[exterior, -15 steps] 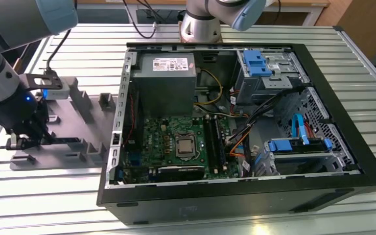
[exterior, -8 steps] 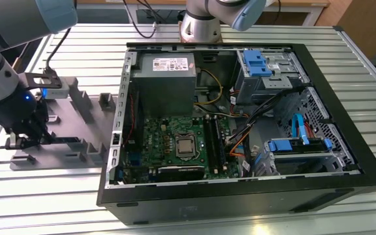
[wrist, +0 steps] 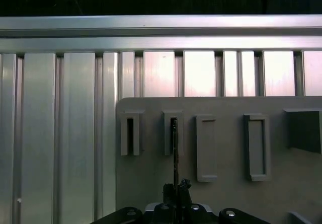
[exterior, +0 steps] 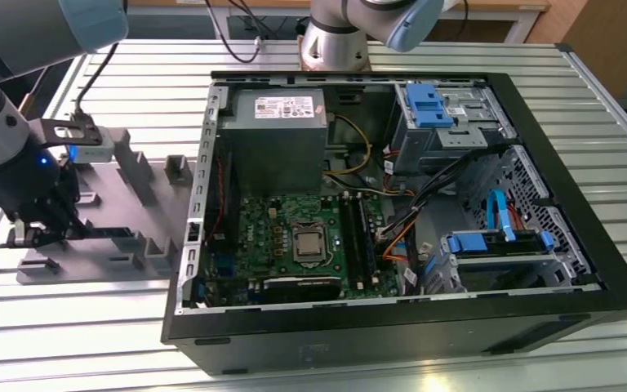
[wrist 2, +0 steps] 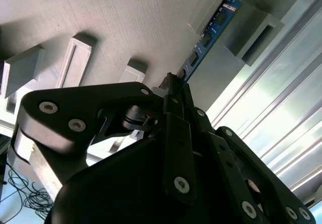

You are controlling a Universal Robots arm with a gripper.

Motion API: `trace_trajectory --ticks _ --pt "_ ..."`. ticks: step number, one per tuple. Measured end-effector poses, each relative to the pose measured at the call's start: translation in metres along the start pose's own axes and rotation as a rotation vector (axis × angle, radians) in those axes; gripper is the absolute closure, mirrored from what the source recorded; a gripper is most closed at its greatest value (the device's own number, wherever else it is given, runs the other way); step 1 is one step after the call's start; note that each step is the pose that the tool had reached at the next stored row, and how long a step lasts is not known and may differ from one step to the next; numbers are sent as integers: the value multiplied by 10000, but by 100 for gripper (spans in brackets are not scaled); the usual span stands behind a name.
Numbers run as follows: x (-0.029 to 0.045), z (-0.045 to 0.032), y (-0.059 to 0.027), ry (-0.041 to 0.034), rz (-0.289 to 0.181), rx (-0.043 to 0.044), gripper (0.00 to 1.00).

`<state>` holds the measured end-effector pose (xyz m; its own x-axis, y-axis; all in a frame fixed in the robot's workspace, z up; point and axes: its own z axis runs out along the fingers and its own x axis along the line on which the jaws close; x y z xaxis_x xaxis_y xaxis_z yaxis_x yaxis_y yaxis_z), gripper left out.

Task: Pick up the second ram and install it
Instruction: 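Pick up the second ram and move it above second insertion slot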

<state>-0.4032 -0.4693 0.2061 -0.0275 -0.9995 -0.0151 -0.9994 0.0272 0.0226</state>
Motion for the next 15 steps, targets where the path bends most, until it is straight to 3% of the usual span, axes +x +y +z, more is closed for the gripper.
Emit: trace_trajectory --ticks 15 --pt "-1 -43 1 1 0 -1 86"
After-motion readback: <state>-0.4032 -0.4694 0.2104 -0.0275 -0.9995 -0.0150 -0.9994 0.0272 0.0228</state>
